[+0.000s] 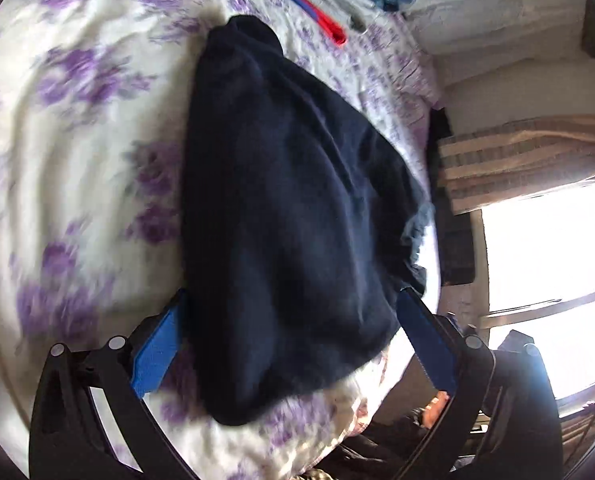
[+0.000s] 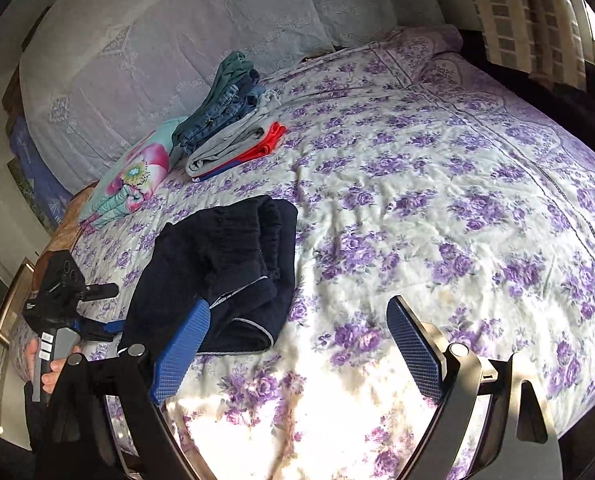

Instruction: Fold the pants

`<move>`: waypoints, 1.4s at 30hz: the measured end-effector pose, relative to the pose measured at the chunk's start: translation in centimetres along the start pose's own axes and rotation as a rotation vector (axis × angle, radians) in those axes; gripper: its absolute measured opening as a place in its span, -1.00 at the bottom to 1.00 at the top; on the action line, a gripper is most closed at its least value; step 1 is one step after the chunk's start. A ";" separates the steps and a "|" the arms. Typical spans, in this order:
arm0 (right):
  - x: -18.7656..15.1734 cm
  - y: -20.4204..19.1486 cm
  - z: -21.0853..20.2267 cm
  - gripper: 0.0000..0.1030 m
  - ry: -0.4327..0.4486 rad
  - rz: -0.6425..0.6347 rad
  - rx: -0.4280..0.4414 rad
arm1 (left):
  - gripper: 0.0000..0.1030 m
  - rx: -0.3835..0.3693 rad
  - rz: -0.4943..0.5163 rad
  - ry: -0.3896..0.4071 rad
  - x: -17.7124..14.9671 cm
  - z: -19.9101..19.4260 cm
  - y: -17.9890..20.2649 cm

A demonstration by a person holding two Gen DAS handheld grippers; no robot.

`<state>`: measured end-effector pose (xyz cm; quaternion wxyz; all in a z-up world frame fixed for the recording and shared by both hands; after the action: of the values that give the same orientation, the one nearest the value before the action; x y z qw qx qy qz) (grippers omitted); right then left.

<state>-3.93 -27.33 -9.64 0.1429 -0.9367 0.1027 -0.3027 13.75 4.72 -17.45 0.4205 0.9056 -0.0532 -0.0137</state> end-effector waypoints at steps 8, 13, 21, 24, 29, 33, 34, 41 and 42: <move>-0.4 -0.4 2.8 0.76 -0.112 0.017 0.039 | 0.81 0.190 0.102 -0.048 3.7 2.4 2.5; 2.0 -0.7 7.2 0.76 -0.227 0.111 0.181 | 0.44 0.319 0.219 0.039 2.1 1.8 2.7; 4.8 -1.4 16.3 0.89 -0.478 0.160 0.256 | 0.38 0.273 0.240 0.040 1.6 1.1 1.3; 5.0 -2.1 16.3 0.88 -0.429 0.135 0.298 | 0.40 0.254 0.242 0.034 1.8 1.3 1.4; 5.2 -3.1 16.2 0.69 -0.446 0.078 0.339 | 0.38 0.304 0.256 0.064 1.1 1.3 2.2; 5.7 -4.0 16.9 0.32 -0.442 0.058 0.293 | 0.37 0.302 0.237 0.064 1.1 1.5 2.4; 5.7 -5.1 16.3 0.03 -0.417 0.005 0.261 | 0.31 0.298 0.218 0.070 1.2 1.3 2.3; 7.1 -13.7 8.1 -0.29 -0.256 -0.297 0.220 | -0.43 0.331 0.352 0.165 -1.0 -4.2 8.5; 8.2 -14.5 7.9 -0.29 -0.267 -0.314 0.226 | -0.43 0.354 0.367 0.171 -0.5 -5.0 9.5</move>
<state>8.84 -14.39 -6.56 0.2104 -0.9510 -0.0984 -0.2043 12.78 2.46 -6.95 0.2541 0.9381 -0.1821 0.1489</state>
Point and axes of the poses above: each gripper's, at about its wrist camera, not at the fingertips, and z roughly the way its jaws point, y to its right, x to its top, the point moved 3 cm from there along z, roughly the way its jaws point, and after that the axes turned 12 degrees about -y, right-handed, at the moved point
